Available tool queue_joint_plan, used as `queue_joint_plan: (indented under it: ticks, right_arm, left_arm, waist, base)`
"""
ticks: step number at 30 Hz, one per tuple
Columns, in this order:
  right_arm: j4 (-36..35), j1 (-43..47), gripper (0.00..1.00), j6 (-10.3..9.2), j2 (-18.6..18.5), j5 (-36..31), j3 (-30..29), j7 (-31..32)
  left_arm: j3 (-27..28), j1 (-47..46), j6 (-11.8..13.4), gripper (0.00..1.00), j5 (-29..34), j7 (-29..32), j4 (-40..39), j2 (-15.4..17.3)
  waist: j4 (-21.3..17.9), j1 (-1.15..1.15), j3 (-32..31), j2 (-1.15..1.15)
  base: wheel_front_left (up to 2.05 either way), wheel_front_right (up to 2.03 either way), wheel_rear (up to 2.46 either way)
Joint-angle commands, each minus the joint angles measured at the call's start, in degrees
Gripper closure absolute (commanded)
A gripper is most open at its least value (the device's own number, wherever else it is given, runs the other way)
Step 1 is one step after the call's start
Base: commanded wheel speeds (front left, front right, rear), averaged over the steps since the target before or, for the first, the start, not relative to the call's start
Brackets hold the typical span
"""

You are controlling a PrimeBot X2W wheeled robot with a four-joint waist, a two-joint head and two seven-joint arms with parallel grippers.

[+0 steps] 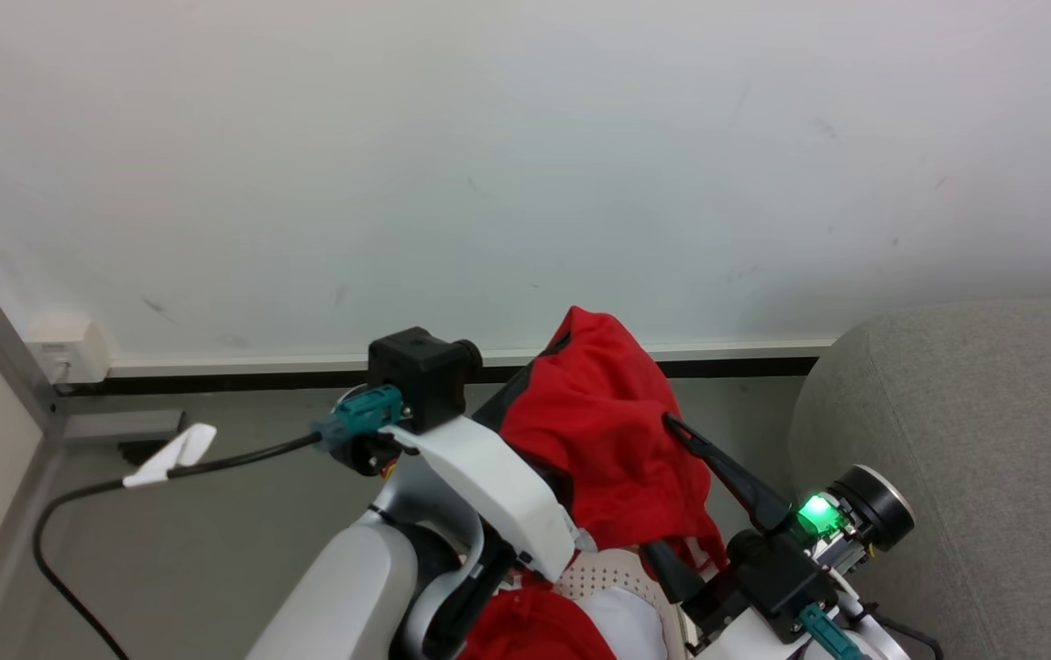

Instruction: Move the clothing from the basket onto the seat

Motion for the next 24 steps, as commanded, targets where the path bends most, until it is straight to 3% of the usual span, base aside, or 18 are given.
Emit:
queue_joint_plan:
  ticks: [1,10,11,12,13,14,15,18,20,24]
  right_arm:
    - [0.0,-0.8,0.00,-0.13,0.1,0.2,-0.5,0.0]
    - [1.1,-3.1,0.00,-0.13,0.1,1.7,-1.4,0.0]
    - [1.2,-3.3,0.25,-0.13,0.1,2.0,-1.4,0.0]
    - [1.5,-3.3,0.59,-0.13,0.1,2.6,-1.6,0.0]
    - [1.9,-3.3,0.84,-0.13,0.1,3.3,-1.5,0.1]
    - [2.4,-3.4,1.00,-0.13,0.1,4.2,-1.3,0.1]
    - [2.8,-3.4,1.00,-0.13,0.1,5.1,-1.3,0.1]
    - [3.5,-3.5,1.00,-0.13,0.1,6.7,-1.7,0.0]
    - [3.2,-3.5,1.00,-0.13,0.1,7.4,-2.5,0.0]
    - [3.0,-2.8,1.00,-0.13,0.1,8.3,-4.5,0.0]
  left_arm:
    - [-0.3,0.7,0.0,1.00,-0.7,0.2,-0.3,0.0]
    - [-2.8,1.8,0.0,1.00,-1.7,1.2,-1.5,-0.1]
    - [-3.0,1.9,0.1,1.00,-1.8,1.2,-1.6,-0.1]
    - [-3.1,2.0,0.1,1.00,-1.9,1.3,-1.6,-0.1]
    - [-3.3,2.1,0.1,1.00,-2.0,1.3,-1.6,-0.1]
    - [-3.3,2.1,0.3,1.00,-1.9,1.3,-1.5,-0.1]
    - [-3.3,2.2,0.5,1.00,-1.6,1.2,-1.4,0.1]
    - [-3.4,2.6,0.7,0.55,-1.2,0.9,-0.9,0.5]
    - [-3.5,2.9,0.6,0.00,-1.2,0.6,-0.8,0.6]
    - [-4.4,4.1,0.1,0.00,-0.7,0.2,0.0,1.5]
  waist:
    - [0.1,0.00,0.1,0.00]
    - [0.9,0.00,0.3,0.00]
    - [0.9,0.00,0.4,0.00]
    - [1.0,0.00,0.4,0.00]
    - [1.2,0.00,0.4,0.00]
    - [1.2,0.00,0.4,0.00]
    - [1.3,0.00,0.5,0.00]
    - [1.4,0.00,0.6,0.00]
    - [1.5,0.00,0.7,0.00]
    - [1.5,0.00,1.1,0.00]
  base:
    - [0.00,0.00,0.00]
    - [0.00,0.00,0.00]
    - [0.00,0.00,0.00]
    - [0.00,0.00,0.00]
    - [0.00,0.00,0.00]
    - [0.00,0.00,0.00]
    - [0.00,0.00,0.00]
    - [0.00,0.00,0.00]
    - [0.00,0.00,0.00]
    - [0.00,0.00,0.00]
